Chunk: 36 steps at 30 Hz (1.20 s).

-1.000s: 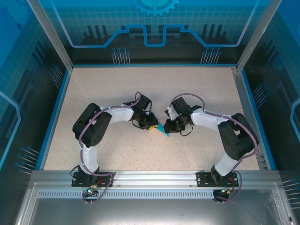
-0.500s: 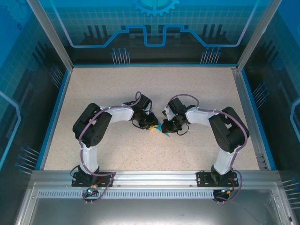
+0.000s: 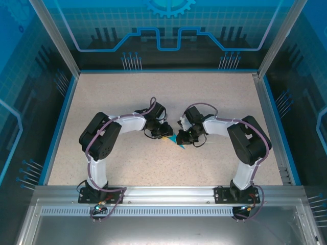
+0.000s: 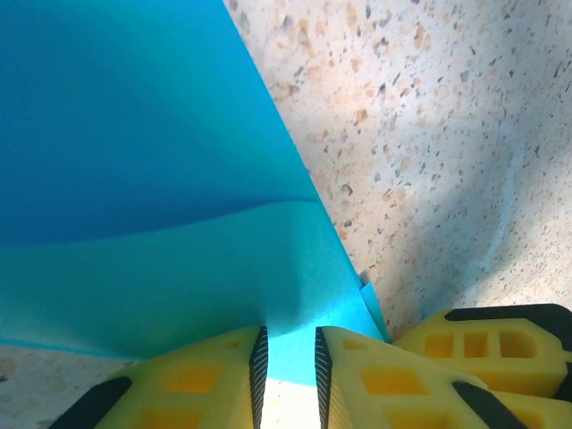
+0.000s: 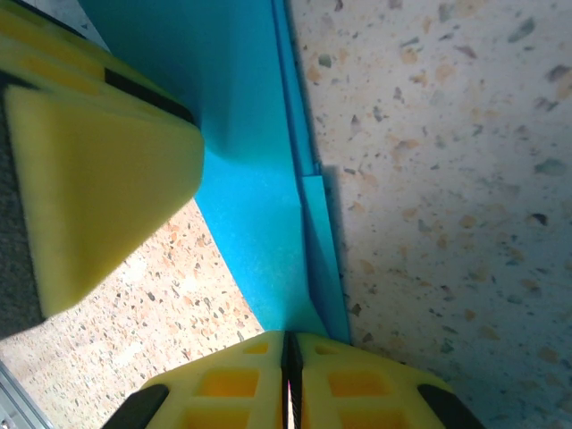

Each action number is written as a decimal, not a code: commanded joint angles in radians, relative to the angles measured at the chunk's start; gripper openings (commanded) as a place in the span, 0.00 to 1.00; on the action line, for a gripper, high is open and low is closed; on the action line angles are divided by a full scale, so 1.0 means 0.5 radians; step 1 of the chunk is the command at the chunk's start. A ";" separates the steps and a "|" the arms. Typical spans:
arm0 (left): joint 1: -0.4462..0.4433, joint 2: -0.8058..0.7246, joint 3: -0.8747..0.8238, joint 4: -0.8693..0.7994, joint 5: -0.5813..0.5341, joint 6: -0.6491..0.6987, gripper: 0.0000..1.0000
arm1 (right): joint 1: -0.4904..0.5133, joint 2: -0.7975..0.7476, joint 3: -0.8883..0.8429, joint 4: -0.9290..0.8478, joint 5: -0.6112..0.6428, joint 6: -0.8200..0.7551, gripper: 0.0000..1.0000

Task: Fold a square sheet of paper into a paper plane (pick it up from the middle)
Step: Fold the wing for the fifth time at the center of the table.

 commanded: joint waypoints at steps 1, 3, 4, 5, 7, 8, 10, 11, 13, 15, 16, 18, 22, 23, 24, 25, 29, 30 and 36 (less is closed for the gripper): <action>0.049 -0.100 0.012 -0.014 -0.111 0.116 0.25 | -0.040 0.104 -0.071 -0.109 0.106 -0.008 0.12; 0.074 -0.124 -0.022 0.026 -0.113 0.118 0.25 | -0.040 0.110 -0.075 -0.109 0.109 -0.010 0.12; 0.084 -0.129 -0.027 0.025 -0.120 0.122 0.25 | -0.039 0.108 -0.073 -0.112 0.110 -0.011 0.12; 0.100 -0.129 -0.026 0.023 -0.131 0.122 0.25 | -0.039 0.112 -0.074 -0.112 0.109 -0.010 0.12; 0.126 -0.123 -0.035 0.027 -0.135 0.122 0.25 | -0.040 0.114 -0.074 -0.112 0.109 -0.011 0.12; 0.140 -0.117 -0.034 0.031 -0.136 0.122 0.25 | -0.039 0.116 -0.074 -0.112 0.112 -0.012 0.12; 0.153 -0.107 -0.037 0.028 -0.136 0.119 0.25 | -0.039 0.120 -0.073 -0.118 0.114 -0.012 0.12; 0.159 -0.106 -0.040 0.028 -0.141 0.117 0.25 | -0.041 0.126 -0.070 -0.121 0.116 -0.013 0.11; 0.163 -0.105 -0.049 0.026 -0.158 0.112 0.25 | -0.042 0.131 -0.067 -0.121 0.119 -0.013 0.11; 0.167 -0.102 -0.051 0.010 -0.192 0.101 0.25 | -0.042 0.140 -0.065 -0.127 0.124 -0.011 0.11; 0.170 -0.099 -0.052 0.006 -0.204 0.095 0.25 | -0.042 0.142 -0.066 -0.126 0.127 -0.012 0.11; 0.173 -0.098 -0.062 0.005 -0.222 0.081 0.25 | -0.042 0.147 -0.063 -0.129 0.130 -0.012 0.11; 0.176 -0.096 -0.077 -0.002 -0.258 0.063 0.25 | -0.043 0.158 -0.058 -0.137 0.131 -0.012 0.11; 0.179 -0.094 -0.080 -0.003 -0.266 0.064 0.25 | -0.042 0.160 -0.060 -0.139 0.132 -0.012 0.11; 0.182 -0.091 -0.084 -0.006 -0.271 0.063 0.25 | -0.041 0.163 -0.060 -0.139 0.132 -0.011 0.11; 0.184 -0.090 -0.086 -0.006 -0.274 0.064 0.25 | -0.042 0.166 -0.058 -0.137 0.131 -0.011 0.11; 0.195 -0.082 -0.089 -0.012 -0.295 0.071 0.25 | -0.042 0.175 -0.061 -0.140 0.131 -0.011 0.11; 0.198 -0.078 -0.089 -0.015 -0.299 0.076 0.25 | -0.042 0.179 -0.061 -0.140 0.131 -0.013 0.11; 0.237 -0.015 -0.100 -0.023 -0.319 0.116 0.25 | -0.043 0.194 -0.065 -0.143 0.133 -0.020 0.11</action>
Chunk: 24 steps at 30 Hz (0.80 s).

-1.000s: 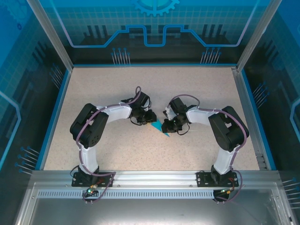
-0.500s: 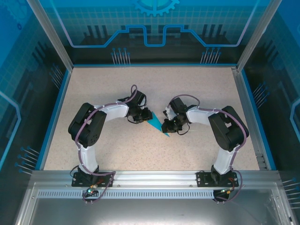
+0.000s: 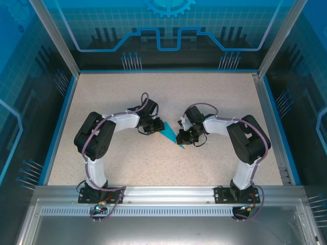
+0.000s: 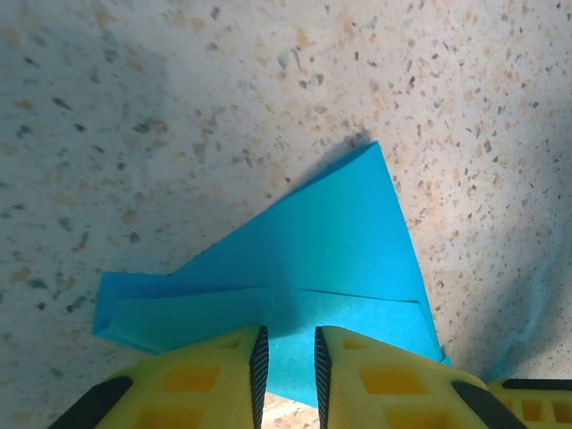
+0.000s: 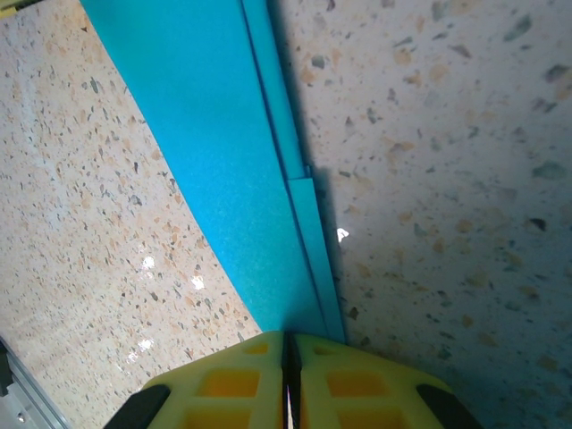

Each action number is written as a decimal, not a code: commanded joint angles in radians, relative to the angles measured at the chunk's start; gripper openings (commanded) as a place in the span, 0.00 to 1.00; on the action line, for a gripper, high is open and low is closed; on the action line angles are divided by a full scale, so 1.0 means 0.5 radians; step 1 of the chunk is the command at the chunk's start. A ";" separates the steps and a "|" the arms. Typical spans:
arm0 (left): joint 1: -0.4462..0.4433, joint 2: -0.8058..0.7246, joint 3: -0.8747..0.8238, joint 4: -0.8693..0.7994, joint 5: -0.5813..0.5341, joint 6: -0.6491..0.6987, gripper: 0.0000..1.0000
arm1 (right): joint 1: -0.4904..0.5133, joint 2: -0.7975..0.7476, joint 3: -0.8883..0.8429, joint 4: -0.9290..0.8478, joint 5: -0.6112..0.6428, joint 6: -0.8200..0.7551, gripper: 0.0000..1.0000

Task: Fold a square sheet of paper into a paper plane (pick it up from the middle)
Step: Fold the wing for the fifth time at the center of the table.

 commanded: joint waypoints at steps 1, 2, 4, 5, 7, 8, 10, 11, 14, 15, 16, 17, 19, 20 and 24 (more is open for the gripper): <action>0.063 0.050 -0.053 -0.041 -0.098 0.069 0.25 | -0.016 0.165 -0.076 -0.142 0.204 -0.017 0.11; 0.076 0.047 -0.066 -0.037 -0.111 0.068 0.25 | -0.017 0.167 -0.079 -0.144 0.206 -0.020 0.11; 0.104 0.035 -0.097 -0.023 -0.116 0.074 0.24 | -0.020 0.175 -0.081 -0.157 0.220 -0.021 0.11; 0.120 0.026 -0.111 -0.016 -0.119 0.080 0.25 | -0.023 0.181 -0.082 -0.166 0.226 -0.022 0.11; 0.152 0.016 -0.125 -0.013 -0.122 0.100 0.24 | -0.028 0.185 -0.091 -0.174 0.239 -0.022 0.11; 0.168 0.013 -0.131 -0.010 -0.121 0.110 0.25 | -0.035 0.183 -0.097 -0.172 0.242 -0.026 0.10; 0.194 0.013 -0.132 -0.007 -0.122 0.131 0.25 | -0.039 0.176 -0.104 -0.174 0.241 -0.027 0.11; 0.208 0.013 -0.129 -0.004 -0.124 0.142 0.25 | -0.041 0.175 -0.104 -0.174 0.237 -0.026 0.10; 0.249 0.010 -0.127 0.020 -0.122 0.170 0.25 | -0.039 0.164 -0.099 -0.175 0.230 -0.027 0.10; 0.263 0.008 -0.123 0.025 -0.120 0.177 0.25 | -0.040 0.163 -0.098 -0.177 0.232 -0.027 0.10; 0.273 0.005 -0.121 0.030 -0.115 0.184 0.25 | -0.039 0.163 -0.094 -0.180 0.228 -0.029 0.11; 0.280 -0.002 -0.117 0.036 -0.115 0.195 0.25 | -0.039 0.163 -0.095 -0.177 0.221 -0.029 0.11; 0.287 -0.011 -0.117 0.052 -0.114 0.207 0.25 | -0.040 0.168 -0.092 -0.178 0.218 -0.032 0.11; 0.290 -0.019 -0.119 0.065 -0.106 0.211 0.25 | -0.039 0.166 -0.091 -0.173 0.207 -0.033 0.11; 0.290 -0.130 -0.188 0.200 -0.012 0.188 0.25 | -0.039 0.163 -0.099 -0.161 0.181 -0.031 0.11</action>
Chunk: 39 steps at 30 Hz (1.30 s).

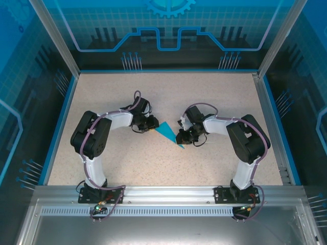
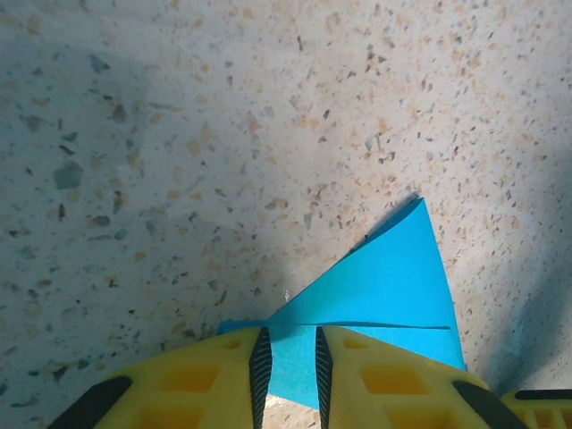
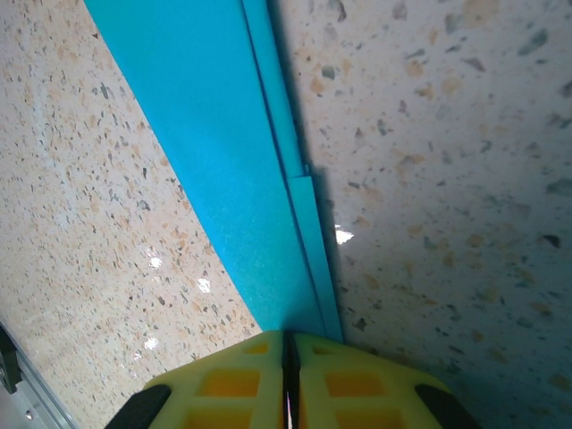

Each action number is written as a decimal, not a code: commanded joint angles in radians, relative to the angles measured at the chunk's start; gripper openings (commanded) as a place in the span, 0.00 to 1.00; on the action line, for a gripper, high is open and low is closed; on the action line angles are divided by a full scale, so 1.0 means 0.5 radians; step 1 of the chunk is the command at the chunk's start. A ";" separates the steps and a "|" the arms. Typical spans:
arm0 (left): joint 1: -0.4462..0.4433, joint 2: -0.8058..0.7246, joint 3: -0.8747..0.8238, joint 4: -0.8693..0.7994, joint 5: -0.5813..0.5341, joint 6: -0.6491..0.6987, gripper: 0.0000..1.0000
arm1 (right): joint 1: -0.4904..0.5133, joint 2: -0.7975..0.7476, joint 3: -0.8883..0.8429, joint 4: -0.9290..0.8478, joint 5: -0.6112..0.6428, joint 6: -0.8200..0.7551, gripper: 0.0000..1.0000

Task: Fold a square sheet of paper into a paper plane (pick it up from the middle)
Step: Fold the wing for the fifth time at the center of the table.

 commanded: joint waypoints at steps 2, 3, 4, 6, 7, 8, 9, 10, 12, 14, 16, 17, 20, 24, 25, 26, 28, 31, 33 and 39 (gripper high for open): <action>0.084 -0.217 -0.149 0.147 -0.079 0.025 0.25 | -0.027 0.143 -0.103 -0.175 0.207 -0.021 0.11; 0.081 -0.278 -0.181 0.187 -0.067 0.008 0.25 | -0.027 0.136 -0.106 -0.171 0.204 -0.020 0.10; 0.072 -0.342 -0.221 0.222 -0.056 -0.026 0.25 | -0.028 0.129 -0.111 -0.165 0.199 -0.018 0.10; 0.032 -0.457 -0.301 0.322 -0.009 -0.097 0.26 | -0.029 0.115 -0.116 -0.165 0.197 -0.013 0.10; 0.004 -0.492 -0.333 0.351 -0.006 -0.127 0.26 | -0.029 0.111 -0.117 -0.165 0.197 -0.007 0.10; -0.033 -0.519 -0.363 0.380 -0.006 -0.160 0.26 | -0.029 0.109 -0.113 -0.170 0.197 -0.007 0.09; -0.083 -0.534 -0.391 0.408 -0.002 -0.189 0.25 | -0.029 0.104 -0.110 -0.174 0.198 -0.005 0.09; -0.125 -0.535 -0.407 0.431 -0.003 -0.220 0.25 | -0.029 0.103 -0.107 -0.177 0.203 -0.004 0.08; -0.219 -0.514 -0.450 0.520 0.025 -0.293 0.24 | -0.029 0.101 -0.105 -0.180 0.204 0.003 0.08; -0.302 -0.470 -0.459 0.578 0.034 -0.346 0.23 | -0.029 0.104 -0.104 -0.185 0.207 0.006 0.08; -0.366 -0.407 -0.449 0.615 0.057 -0.373 0.22 | -0.028 0.109 -0.101 -0.189 0.208 0.003 0.08; -0.394 -0.368 -0.443 0.648 0.074 -0.394 0.21 | -0.029 0.110 -0.099 -0.190 0.207 0.002 0.08; -0.455 -0.246 -0.420 0.747 0.132 -0.448 0.17 | -0.030 0.110 -0.101 -0.196 0.209 0.003 0.08; -0.501 -0.128 -0.384 0.810 0.153 -0.480 0.12 | -0.029 0.110 -0.101 -0.196 0.212 0.001 0.08; -0.505 -0.102 -0.377 0.828 0.161 -0.484 0.12 | -0.029 0.110 -0.104 -0.193 0.212 0.003 0.08; -0.509 -0.083 -0.372 0.828 0.164 -0.490 0.12 | -0.030 0.112 -0.101 -0.190 0.212 0.001 0.08; -0.510 -0.052 -0.371 0.846 0.169 -0.494 0.11 | -0.028 0.115 -0.103 -0.196 0.213 0.000 0.08; -0.512 -0.026 -0.370 0.820 0.138 -0.477 0.10 | -0.029 0.120 -0.104 -0.199 0.226 0.000 0.08; -0.507 -0.017 -0.371 0.775 0.083 -0.455 0.10 | -0.029 0.127 -0.104 -0.210 0.246 -0.005 0.08; -0.495 -0.009 -0.366 0.599 -0.131 -0.449 0.09 | -0.029 0.170 -0.101 -0.276 0.359 -0.004 0.07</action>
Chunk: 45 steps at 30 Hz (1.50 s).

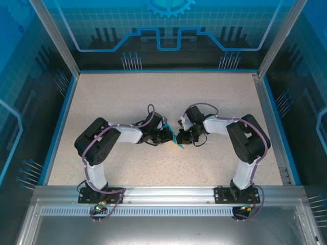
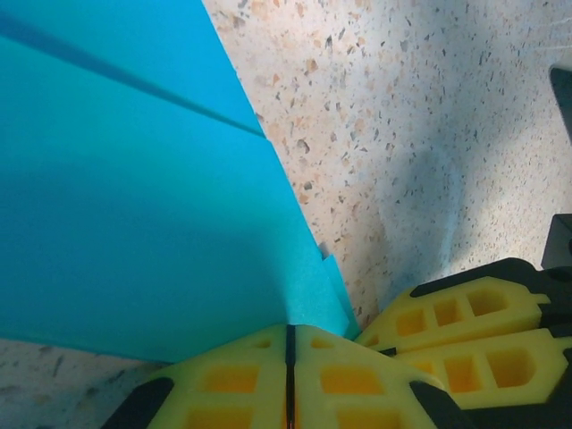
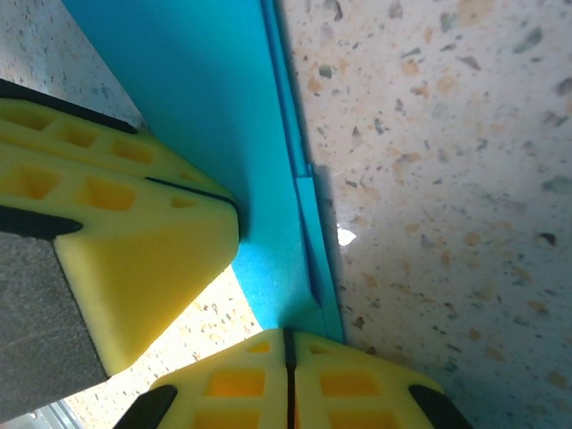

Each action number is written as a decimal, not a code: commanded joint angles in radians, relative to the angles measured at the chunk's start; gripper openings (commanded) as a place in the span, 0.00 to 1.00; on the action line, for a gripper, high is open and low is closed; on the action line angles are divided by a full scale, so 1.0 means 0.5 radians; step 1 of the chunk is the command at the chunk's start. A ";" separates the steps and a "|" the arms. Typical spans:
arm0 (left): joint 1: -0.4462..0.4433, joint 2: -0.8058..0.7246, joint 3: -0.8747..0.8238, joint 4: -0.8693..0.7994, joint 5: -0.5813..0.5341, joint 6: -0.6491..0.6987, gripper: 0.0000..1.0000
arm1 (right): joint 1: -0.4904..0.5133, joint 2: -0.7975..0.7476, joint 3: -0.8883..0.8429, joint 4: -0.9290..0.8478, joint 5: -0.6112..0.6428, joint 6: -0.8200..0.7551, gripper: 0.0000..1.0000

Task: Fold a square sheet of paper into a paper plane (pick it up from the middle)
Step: Fold the wing for the fifth time at the center of the table.

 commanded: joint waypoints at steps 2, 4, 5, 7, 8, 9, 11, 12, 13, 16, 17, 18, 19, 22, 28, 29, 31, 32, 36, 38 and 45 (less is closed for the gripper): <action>0.026 0.040 0.015 -0.169 -0.245 0.007 0.09 | -0.020 0.179 -0.096 -0.296 0.419 -0.004 0.07; 0.070 0.025 -0.001 -0.189 -0.269 -0.007 0.09 | -0.020 0.185 -0.097 -0.309 0.442 0.004 0.07; 0.093 0.013 -0.014 -0.198 -0.277 -0.013 0.09 | -0.020 0.188 -0.093 -0.312 0.452 0.007 0.07; 0.139 -0.008 -0.033 -0.211 -0.294 -0.014 0.09 | -0.021 0.194 -0.092 -0.318 0.467 0.013 0.07; 0.167 -0.018 -0.042 -0.216 -0.299 -0.008 0.09 | -0.020 0.198 -0.088 -0.318 0.470 0.014 0.07; 0.189 -0.024 -0.042 -0.220 -0.299 -0.001 0.09 | -0.020 0.199 -0.087 -0.319 0.470 0.013 0.07; 0.237 -0.031 -0.044 -0.244 -0.300 0.018 0.09 | -0.020 0.203 -0.087 -0.321 0.474 0.014 0.07; 0.258 -0.032 -0.042 -0.245 -0.299 0.026 0.09 | -0.020 0.207 -0.084 -0.320 0.476 0.014 0.07; 0.282 -0.034 -0.038 -0.254 -0.299 0.038 0.09 | -0.020 0.209 -0.085 -0.321 0.479 0.014 0.07; 0.350 -0.029 -0.021 -0.266 -0.290 0.066 0.09 | -0.022 0.218 -0.081 -0.323 0.480 0.015 0.07; 0.371 -0.028 -0.017 -0.278 -0.290 0.075 0.09 | -0.020 0.217 -0.081 -0.323 0.479 0.013 0.07; 0.389 -0.027 -0.008 -0.284 -0.294 0.085 0.09 | -0.020 0.217 -0.081 -0.325 0.479 0.013 0.07; 0.410 -0.028 -0.002 -0.297 -0.299 0.095 0.09 | -0.020 0.221 -0.081 -0.324 0.480 0.014 0.07; 0.464 -0.034 0.003 -0.312 -0.301 0.116 0.09 | -0.020 0.222 -0.078 -0.324 0.480 0.016 0.07; 0.570 -0.034 0.008 -0.334 -0.311 0.146 0.09 | -0.020 0.226 -0.074 -0.328 0.484 0.013 0.07; 0.590 -0.037 0.011 -0.337 -0.311 0.156 0.09 | -0.020 0.226 -0.075 -0.329 0.482 0.014 0.07; 0.620 -0.046 0.014 -0.349 -0.310 0.169 0.09 | -0.020 0.225 -0.074 -0.328 0.480 0.014 0.07; 0.637 -0.056 0.018 -0.352 -0.304 0.176 0.09 | -0.020 0.223 -0.074 -0.327 0.479 0.012 0.07; 0.664 -0.127 0.061 -0.395 -0.273 0.223 0.10 | -0.020 0.210 -0.073 -0.319 0.465 0.003 0.07; 0.663 -0.206 0.076 -0.402 -0.216 0.245 0.10 | -0.017 0.199 -0.069 -0.310 0.438 -0.013 0.07; 0.598 -0.505 -0.059 -0.235 -0.043 0.195 0.13 | 0.060 0.159 -0.017 -0.233 0.257 -0.060 0.08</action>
